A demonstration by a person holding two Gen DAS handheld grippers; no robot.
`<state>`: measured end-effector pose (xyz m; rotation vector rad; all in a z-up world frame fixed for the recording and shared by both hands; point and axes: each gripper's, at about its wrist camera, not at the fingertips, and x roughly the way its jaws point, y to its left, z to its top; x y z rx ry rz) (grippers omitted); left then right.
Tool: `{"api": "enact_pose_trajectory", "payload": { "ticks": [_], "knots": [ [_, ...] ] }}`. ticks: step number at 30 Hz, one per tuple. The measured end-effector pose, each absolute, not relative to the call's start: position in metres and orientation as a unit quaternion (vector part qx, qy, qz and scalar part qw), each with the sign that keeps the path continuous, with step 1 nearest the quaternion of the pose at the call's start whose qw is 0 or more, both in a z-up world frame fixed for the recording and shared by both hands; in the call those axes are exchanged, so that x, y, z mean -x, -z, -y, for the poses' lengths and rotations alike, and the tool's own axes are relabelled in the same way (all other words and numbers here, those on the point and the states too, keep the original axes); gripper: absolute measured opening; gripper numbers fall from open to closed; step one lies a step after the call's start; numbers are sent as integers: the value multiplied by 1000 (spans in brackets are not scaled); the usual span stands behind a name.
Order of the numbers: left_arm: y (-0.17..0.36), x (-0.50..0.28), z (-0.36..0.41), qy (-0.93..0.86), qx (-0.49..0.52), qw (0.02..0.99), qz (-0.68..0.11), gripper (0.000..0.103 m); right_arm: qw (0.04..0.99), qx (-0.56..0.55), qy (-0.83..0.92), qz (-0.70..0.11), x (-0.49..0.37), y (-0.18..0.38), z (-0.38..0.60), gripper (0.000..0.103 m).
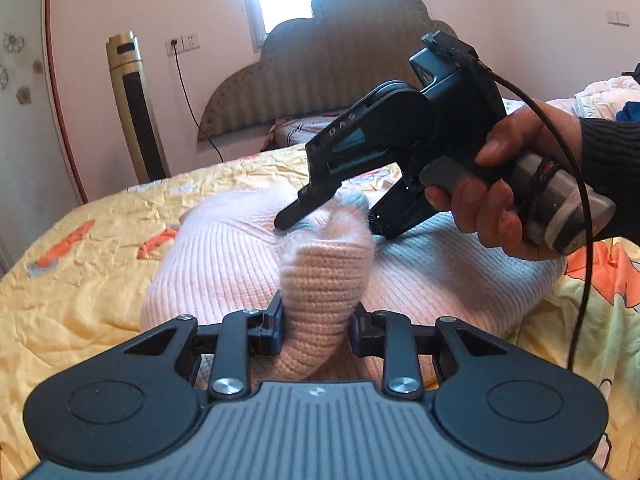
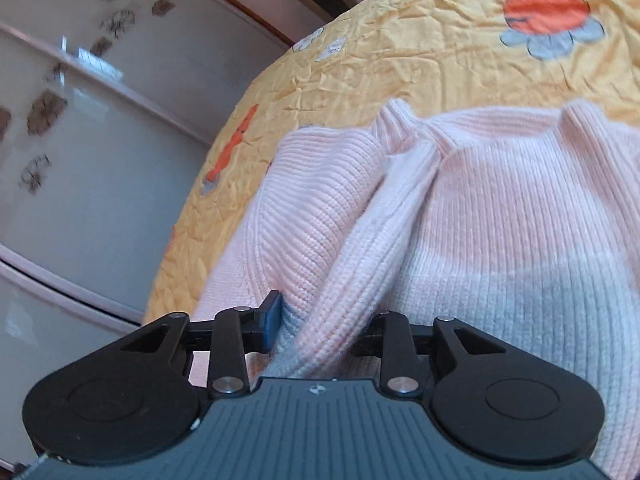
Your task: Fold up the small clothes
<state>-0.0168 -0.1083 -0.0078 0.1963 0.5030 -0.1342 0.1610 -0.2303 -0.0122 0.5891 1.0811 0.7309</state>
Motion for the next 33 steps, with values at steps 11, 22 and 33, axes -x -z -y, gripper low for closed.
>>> {"api": "enact_pose_trajectory", "payload": {
  "ticks": [11,22,33],
  "knots": [
    [6,12,126,74,-174,958,-217,37,737,-334,-319,-494,-221,9,219,82],
    [-2,9,134,100,-186,955,-207,34,798,-175,-343,-464,-215,-3,184,24],
    [9,5,219,227,-219,925,-213,33,828,-175,-334,-415,-197,-40,305,24]
  ]
}}
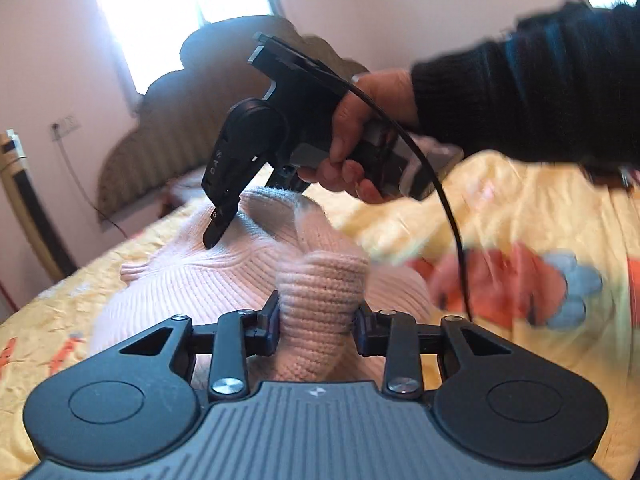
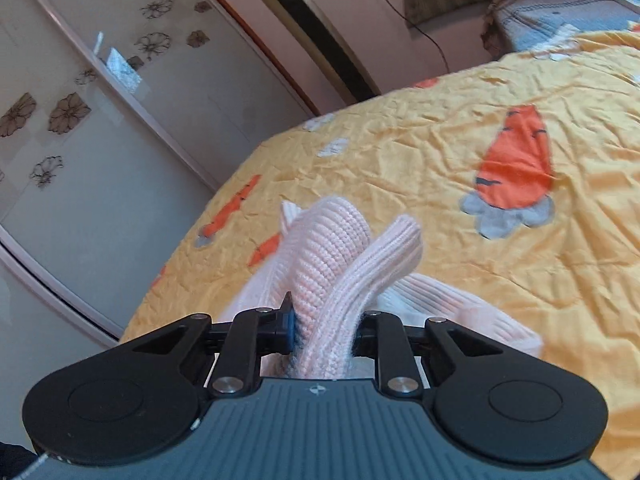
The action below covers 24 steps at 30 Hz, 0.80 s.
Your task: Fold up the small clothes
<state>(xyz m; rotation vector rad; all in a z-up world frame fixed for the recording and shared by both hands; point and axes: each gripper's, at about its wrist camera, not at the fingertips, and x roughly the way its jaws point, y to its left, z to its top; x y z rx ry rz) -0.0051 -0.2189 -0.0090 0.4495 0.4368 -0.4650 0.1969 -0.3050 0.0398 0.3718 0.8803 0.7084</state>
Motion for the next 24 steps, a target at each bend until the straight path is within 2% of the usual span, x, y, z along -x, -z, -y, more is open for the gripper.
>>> {"api": "enact_pose_trajectory", "payload": {
  "ticks": [3,5,10,12,13,14,16,17,18,20,23,24],
  "knots": [
    [19,9,233,226,-250,920,-202,34,825,-184,-283,-453,-197,1,332,23],
    [13,7,229,231,-237,921,-207,33,819,-233,-282,-442,-187,17,346,22],
    [19,2,233,228,-229,919,-224,33,834,-226,-310,-397,-181,-5,344,23],
    [31,3,235,222,-233,922,-217,35,834,-206,-291,-420,-189,5,344,24],
    [33,7,235,220,-239,923,-206,35,829,-206,-278,-441,-193,16,344,26],
    [30,11,234,220,-236,925,-199,35,827,-222,-275,-437,-192,21,348,33],
    [20,20,224,235,-215,930,-185,43,819,-262,-269,-434,-188,19,359,41],
    [16,24,216,247,-206,929,-181,47,818,-277,-262,-430,-185,15,365,46],
    [10,30,207,259,-197,929,-173,54,823,-289,-257,-415,-180,8,373,56],
    [0,42,187,260,-178,936,-155,59,846,-297,-233,-377,-169,-8,388,65],
    [-17,55,152,249,-132,951,-129,60,860,-301,-223,-347,-160,-28,402,66],
    [-20,56,143,233,-124,957,-122,65,859,-301,-231,-343,-159,-33,402,66]
  ]
}}
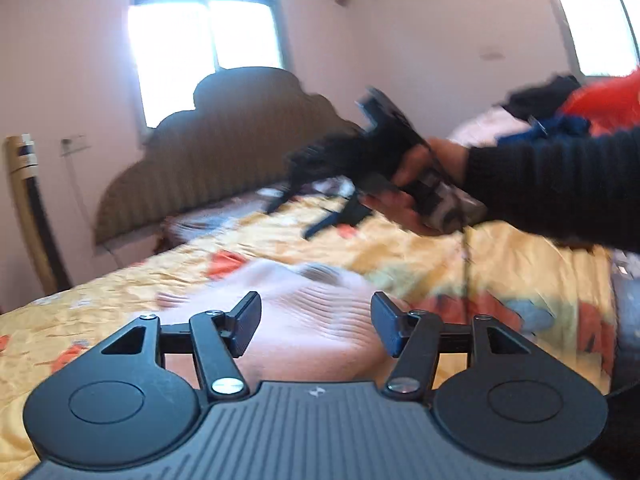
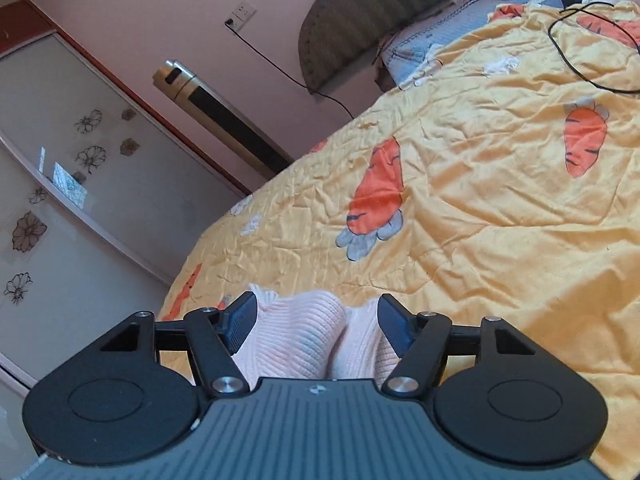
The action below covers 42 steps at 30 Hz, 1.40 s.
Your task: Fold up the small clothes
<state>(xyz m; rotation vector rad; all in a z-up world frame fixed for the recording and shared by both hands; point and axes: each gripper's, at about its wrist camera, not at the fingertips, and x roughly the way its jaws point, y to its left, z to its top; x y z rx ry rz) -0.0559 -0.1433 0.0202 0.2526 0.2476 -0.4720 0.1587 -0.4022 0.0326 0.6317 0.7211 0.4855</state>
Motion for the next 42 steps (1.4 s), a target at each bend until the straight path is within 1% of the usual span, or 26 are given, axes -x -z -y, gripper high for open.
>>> {"api": "enact_pose_trajectory", "payload": {
  "ticks": [1,3,7,9,10,11,12,15,18,19,21,22,23,24,25,26,27,28,30,34,37,39,40,41,42],
  "knots": [
    [-23,54,133,202,-119,965,-115,71,856,-298,-242,-347,-159,-35,400,66],
    [-23,44,119,148,-114,975,-119,78,844,-292,-264,-364,-163,-35,391,66],
    [-8,4,100,104,-94,966,-219,78,835,-251,-258,-417,-176,-22,360,66],
    [-1,-6,96,122,-67,960,-242,78,829,-242,-246,-439,-185,-9,348,65],
    [2,-12,94,129,-46,958,-250,80,829,-247,-245,-438,-187,-4,344,62],
    [4,-16,91,123,-33,959,-254,80,830,-253,-250,-430,-188,0,341,31],
    [3,-19,91,118,-30,958,-258,79,830,-254,-245,-432,-189,3,338,17],
    [-10,-16,96,139,-27,958,-251,72,849,-228,-235,-416,-181,-4,332,17],
    [-2,-20,109,168,-53,948,-265,73,862,-255,-237,-368,-171,-22,355,15],
    [6,-22,113,167,-63,946,-270,74,862,-262,-227,-371,-173,-17,363,15],
    [18,-23,120,158,-88,948,-263,77,850,-253,-203,-416,-182,6,366,15],
    [17,-23,121,158,-91,948,-262,77,847,-249,-204,-422,-181,15,362,15],
    [12,-23,119,160,-80,948,-265,78,851,-255,-204,-412,-178,15,362,15],
    [5,-22,112,163,-55,949,-264,78,851,-269,-201,-404,-176,13,362,21],
    [-2,-19,102,163,-25,953,-255,78,849,-285,-199,-398,-173,11,363,25],
    [-10,-14,90,157,7,958,-239,78,847,-296,-193,-396,-170,8,365,32],
    [-16,-10,77,147,31,963,-224,78,848,-304,-188,-392,-164,3,367,43],
    [-20,-8,65,138,47,965,-216,79,851,-306,-186,-383,-155,-3,369,47],
    [-20,-14,41,128,87,958,-242,80,856,-302,-198,-369,-133,-15,373,65],
    [8,-38,2,90,217,913,-334,80,840,-309,-244,-374,-93,-22,378,65],
    [27,-52,-4,130,307,868,-368,80,833,-281,-242,-411,-79,-16,365,64],
    [39,-62,4,159,330,844,-391,81,830,-260,-255,-422,-73,-9,354,58],
    [41,-65,9,154,320,848,-395,78,834,-249,-259,-420,-70,-7,348,53],
    [41,-65,12,154,315,847,-399,76,836,-239,-258,-422,-69,-5,344,32],
    [36,-64,14,153,309,849,-400,66,836,-230,-256,-426,-69,-5,343,22]
  ]
}}
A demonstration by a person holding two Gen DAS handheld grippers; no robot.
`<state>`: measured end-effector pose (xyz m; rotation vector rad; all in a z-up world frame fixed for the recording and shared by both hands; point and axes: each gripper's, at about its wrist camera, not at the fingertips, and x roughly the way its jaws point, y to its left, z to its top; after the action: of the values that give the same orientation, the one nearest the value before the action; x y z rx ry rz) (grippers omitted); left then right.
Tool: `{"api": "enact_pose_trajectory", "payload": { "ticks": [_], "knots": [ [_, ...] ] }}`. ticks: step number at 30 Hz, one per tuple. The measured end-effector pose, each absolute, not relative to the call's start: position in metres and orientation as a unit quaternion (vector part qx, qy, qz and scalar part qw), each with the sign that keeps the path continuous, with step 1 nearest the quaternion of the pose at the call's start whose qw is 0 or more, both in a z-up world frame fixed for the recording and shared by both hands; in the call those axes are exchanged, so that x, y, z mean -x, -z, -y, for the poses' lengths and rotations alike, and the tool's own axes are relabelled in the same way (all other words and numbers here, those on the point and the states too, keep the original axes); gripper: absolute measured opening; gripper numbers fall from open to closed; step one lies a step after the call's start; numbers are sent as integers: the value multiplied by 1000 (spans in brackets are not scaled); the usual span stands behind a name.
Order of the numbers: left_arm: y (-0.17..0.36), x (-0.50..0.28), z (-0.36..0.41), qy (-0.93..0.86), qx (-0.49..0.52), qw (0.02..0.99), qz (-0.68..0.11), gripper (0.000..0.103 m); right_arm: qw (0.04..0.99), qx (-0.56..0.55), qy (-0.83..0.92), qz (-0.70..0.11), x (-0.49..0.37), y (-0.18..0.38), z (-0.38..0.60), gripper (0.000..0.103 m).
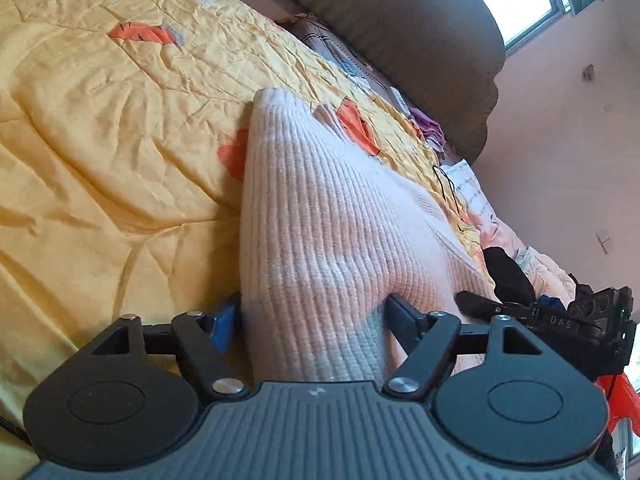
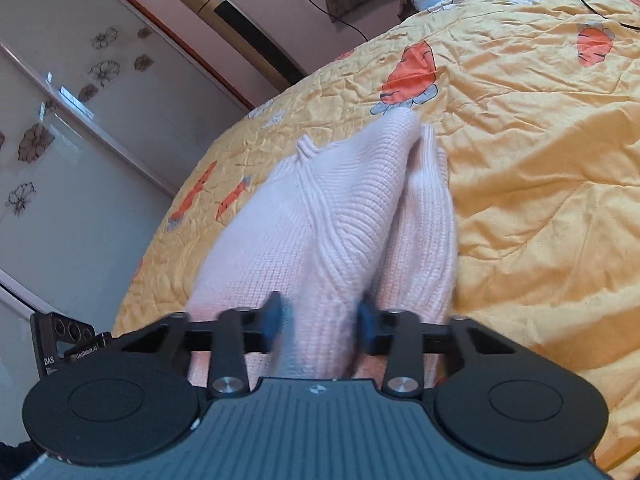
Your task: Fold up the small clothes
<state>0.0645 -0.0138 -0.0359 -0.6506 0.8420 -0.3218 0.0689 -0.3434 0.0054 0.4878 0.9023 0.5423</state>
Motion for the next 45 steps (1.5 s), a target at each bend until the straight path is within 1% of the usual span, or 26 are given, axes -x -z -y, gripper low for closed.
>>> {"api": "enact_pose_trajectory", "payload": {
  "ticks": [1,3,5,8,9,11,13,14,15,16,18,20,24,26,28,30,31,32,33,34,35,36,37,39,42,45],
  "knots": [
    [29,-63,16,157,295,854,-398,56,838,-232,-256,-423,-69,-8,346,21],
    [18,-61,17,172,275,858,-399,52,847,-234,-250,-406,-65,-18,354,19],
    [22,-63,18,168,256,858,-412,52,856,-214,-248,-399,-61,-24,359,18],
    [29,-59,14,166,259,860,-407,55,838,-241,-242,-425,-66,3,362,18],
    [27,-57,11,166,264,858,-407,59,838,-257,-244,-416,-64,6,364,24],
    [20,-52,3,166,273,858,-402,61,833,-286,-243,-407,-59,2,368,38],
    [11,-46,-7,177,282,862,-383,65,836,-306,-240,-388,-52,-8,378,58],
    [8,-45,-13,176,291,864,-371,76,844,-309,-232,-372,-47,-15,385,76],
    [7,-47,-18,167,304,865,-362,85,852,-313,-224,-354,-44,-21,392,92],
    [8,-53,-23,157,321,862,-359,85,857,-319,-216,-341,-43,-24,400,96],
    [18,-73,-30,153,365,840,-371,85,857,-329,-198,-344,-51,-20,411,96],
    [33,-94,-32,160,406,810,-390,85,845,-331,-181,-379,-68,-7,413,95],
    [53,-125,-21,184,432,769,-434,85,803,-347,-198,-443,-100,25,396,94],
    [57,-136,-13,195,429,761,-446,91,780,-363,-217,-461,-110,36,385,95],
    [61,-145,-5,208,425,758,-449,97,774,-357,-236,-467,-118,39,372,102],
    [59,-150,4,205,412,764,-452,98,776,-345,-247,-467,-124,38,360,102],
    [57,-151,8,203,401,770,-452,95,777,-339,-248,-469,-127,37,356,102],
    [55,-151,11,196,388,780,-450,89,780,-335,-247,-468,-127,36,352,100],
    [53,-151,14,189,373,790,-449,76,782,-326,-251,-468,-127,35,347,84],
    [49,-149,14,192,367,795,-443,60,786,-306,-252,-474,-125,34,340,72],
    [43,-148,13,196,362,799,-438,55,795,-286,-249,-473,-122,32,336,66],
    [37,-148,12,196,357,802,-437,53,801,-281,-247,-467,-119,29,333,61],
    [30,-148,10,194,352,805,-437,53,804,-281,-248,-461,-117,24,332,59],
    [13,-147,7,192,323,825,-422,52,810,-283,-252,-448,-116,12,328,58],
    [-10,-148,-16,178,313,845,-395,52,819,-267,-278,-426,-124,-10,308,58],
    [-13,-157,-45,157,308,854,-388,53,818,-269,-305,-407,-144,-19,285,58]
  ]
}}
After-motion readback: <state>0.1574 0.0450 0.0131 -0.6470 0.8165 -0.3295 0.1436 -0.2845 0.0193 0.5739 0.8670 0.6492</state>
